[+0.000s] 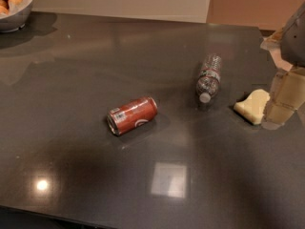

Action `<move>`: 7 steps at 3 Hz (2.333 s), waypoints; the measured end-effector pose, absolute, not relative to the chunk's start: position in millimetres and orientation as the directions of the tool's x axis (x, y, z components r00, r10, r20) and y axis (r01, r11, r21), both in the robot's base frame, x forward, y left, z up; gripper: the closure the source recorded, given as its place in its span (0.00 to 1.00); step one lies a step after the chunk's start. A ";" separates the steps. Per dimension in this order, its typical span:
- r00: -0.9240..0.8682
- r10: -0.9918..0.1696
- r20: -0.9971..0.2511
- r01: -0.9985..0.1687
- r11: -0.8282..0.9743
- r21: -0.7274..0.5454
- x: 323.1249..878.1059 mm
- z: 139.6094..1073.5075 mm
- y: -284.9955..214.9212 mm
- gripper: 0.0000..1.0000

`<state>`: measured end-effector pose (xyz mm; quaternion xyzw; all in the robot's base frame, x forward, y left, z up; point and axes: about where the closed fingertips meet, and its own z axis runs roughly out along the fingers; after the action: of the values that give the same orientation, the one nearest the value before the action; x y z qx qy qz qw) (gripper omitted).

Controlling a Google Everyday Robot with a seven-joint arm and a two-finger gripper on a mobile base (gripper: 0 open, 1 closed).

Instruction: Pick coke can

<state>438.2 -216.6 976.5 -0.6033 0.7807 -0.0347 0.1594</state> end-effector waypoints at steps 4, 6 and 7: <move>0.028 -0.981 -0.194 -0.982 0.009 -0.188 440.0 959.2 -139.0 0.00; 0.262 -0.936 -0.234 -0.960 -0.228 -0.166 437.4 926.5 -61.2 0.00; 0.334 -0.910 -0.245 -0.940 -0.303 -0.156 443.9 909.3 -30.3 0.00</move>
Offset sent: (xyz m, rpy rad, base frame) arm -0.0044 0.0198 -0.0024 -0.0270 0.0592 0.1113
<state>443.9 -30.3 909.3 -0.8053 0.5744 0.0554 0.1361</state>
